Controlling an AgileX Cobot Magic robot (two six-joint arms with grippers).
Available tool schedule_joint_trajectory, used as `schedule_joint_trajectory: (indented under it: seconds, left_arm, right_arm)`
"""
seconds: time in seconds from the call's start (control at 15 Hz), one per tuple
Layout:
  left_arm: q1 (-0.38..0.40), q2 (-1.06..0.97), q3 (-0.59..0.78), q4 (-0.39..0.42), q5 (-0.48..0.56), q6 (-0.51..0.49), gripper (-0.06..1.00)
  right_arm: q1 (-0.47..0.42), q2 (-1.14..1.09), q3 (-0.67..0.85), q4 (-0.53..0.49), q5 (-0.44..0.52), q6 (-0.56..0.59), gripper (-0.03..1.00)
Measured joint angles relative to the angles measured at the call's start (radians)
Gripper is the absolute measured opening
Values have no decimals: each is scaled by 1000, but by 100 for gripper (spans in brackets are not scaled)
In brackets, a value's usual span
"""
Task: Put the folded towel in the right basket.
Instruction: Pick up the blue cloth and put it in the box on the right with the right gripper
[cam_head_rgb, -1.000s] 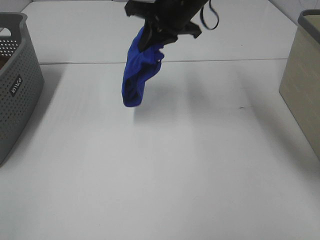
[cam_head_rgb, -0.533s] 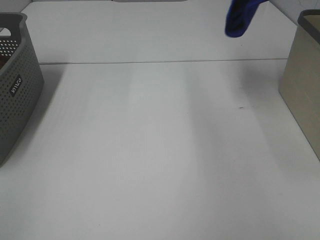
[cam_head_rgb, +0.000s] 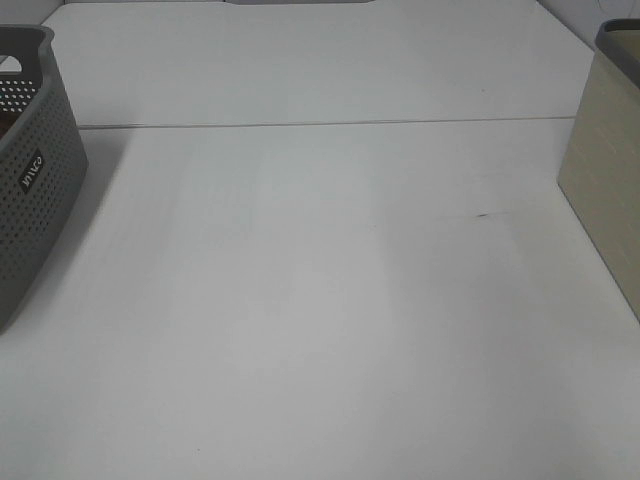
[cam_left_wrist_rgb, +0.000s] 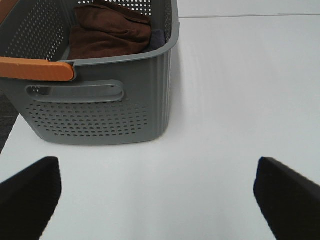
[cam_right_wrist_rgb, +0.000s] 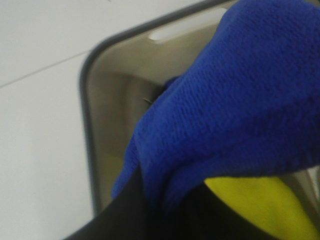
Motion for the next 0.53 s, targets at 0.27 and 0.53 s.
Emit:
schedule_joint_trajectory:
  seconds: [0.27, 0.53]
  left_arm:
    - [0, 0, 0, 0, 0, 0, 97]
    - [0, 0, 0, 0, 0, 0, 97]
  right_arm:
    - [-9, 30, 51, -87, 6, 46, 38]
    - [-2, 32, 51, -87, 5, 30, 94]
